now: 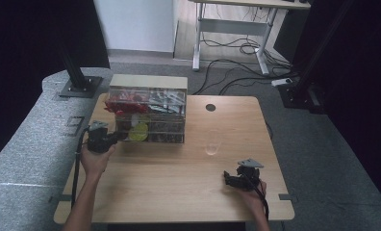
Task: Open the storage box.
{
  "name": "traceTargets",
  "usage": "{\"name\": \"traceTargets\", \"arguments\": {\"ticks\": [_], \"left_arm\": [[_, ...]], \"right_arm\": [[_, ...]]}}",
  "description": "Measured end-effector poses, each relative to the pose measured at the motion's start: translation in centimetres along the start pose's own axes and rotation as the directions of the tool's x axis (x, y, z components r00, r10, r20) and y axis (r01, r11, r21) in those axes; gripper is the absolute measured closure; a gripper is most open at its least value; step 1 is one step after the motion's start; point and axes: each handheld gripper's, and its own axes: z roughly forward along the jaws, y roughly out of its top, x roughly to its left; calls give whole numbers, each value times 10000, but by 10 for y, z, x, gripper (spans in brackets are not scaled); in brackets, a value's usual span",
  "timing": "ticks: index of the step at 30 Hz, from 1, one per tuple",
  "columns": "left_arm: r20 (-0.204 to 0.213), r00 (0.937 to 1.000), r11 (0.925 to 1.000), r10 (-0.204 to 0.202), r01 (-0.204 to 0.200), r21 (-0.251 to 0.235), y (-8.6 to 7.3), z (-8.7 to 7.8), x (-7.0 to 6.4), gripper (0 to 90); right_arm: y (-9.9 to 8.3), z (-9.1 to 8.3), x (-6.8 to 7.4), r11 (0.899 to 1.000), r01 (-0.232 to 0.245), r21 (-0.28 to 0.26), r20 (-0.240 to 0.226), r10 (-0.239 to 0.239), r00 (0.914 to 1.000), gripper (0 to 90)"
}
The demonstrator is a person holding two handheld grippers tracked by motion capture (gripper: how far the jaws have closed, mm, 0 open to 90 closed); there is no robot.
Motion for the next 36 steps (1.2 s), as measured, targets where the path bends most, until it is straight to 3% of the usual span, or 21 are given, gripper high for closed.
{"name": "traceTargets", "arguments": {"ticks": [24, 36], "left_arm": [[204, 9998, 10000, -66, 67, -62, 23, -4, -1, 900], [67, 10000, 9999, 55, -54, -105, 32, -4, -4, 900]], "right_arm": [[0, 0, 1, 10000, -40, -9, 47, 40, 10000, 134], [0, 0, 1, 10000, -29, -23, 56, 29, 10000, 135]]}}
